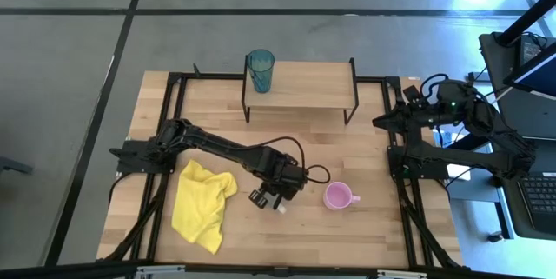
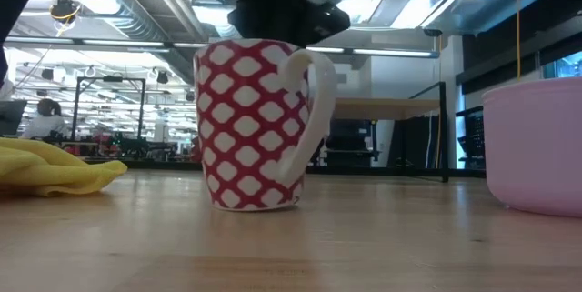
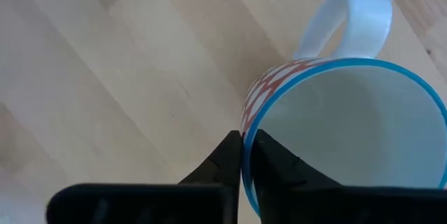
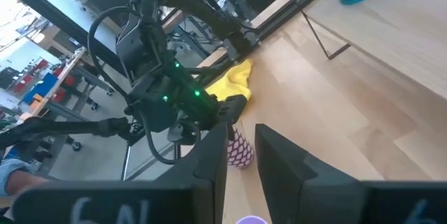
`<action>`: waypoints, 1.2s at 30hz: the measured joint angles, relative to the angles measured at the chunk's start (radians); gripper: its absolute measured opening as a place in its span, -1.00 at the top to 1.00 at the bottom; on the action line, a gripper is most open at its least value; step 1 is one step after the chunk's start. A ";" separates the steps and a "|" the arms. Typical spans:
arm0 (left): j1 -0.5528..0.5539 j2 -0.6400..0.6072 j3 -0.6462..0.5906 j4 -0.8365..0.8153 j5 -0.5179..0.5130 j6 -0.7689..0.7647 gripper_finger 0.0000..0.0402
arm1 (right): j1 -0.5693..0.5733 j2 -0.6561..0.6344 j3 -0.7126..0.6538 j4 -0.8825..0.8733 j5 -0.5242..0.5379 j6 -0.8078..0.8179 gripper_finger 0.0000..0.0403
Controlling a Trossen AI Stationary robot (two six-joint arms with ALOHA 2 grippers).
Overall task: Stack small to large cups/mugs on shelf
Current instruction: Put the red cup on the shelf
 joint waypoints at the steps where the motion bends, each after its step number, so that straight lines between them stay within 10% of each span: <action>1: 0.000 -0.001 0.000 -0.003 -0.008 -0.008 0.88 | 0.000 0.000 0.000 -0.004 0.010 -0.003 0.62; 19: -0.006 -0.003 0.139 -0.204 0.008 -0.281 0.62 | 0.000 0.000 0.000 -0.012 0.073 -0.087 0.62; 36: -0.154 -0.006 0.184 -0.370 -0.080 -1.674 0.63 | 0.000 0.017 0.000 -0.021 0.045 -0.094 0.62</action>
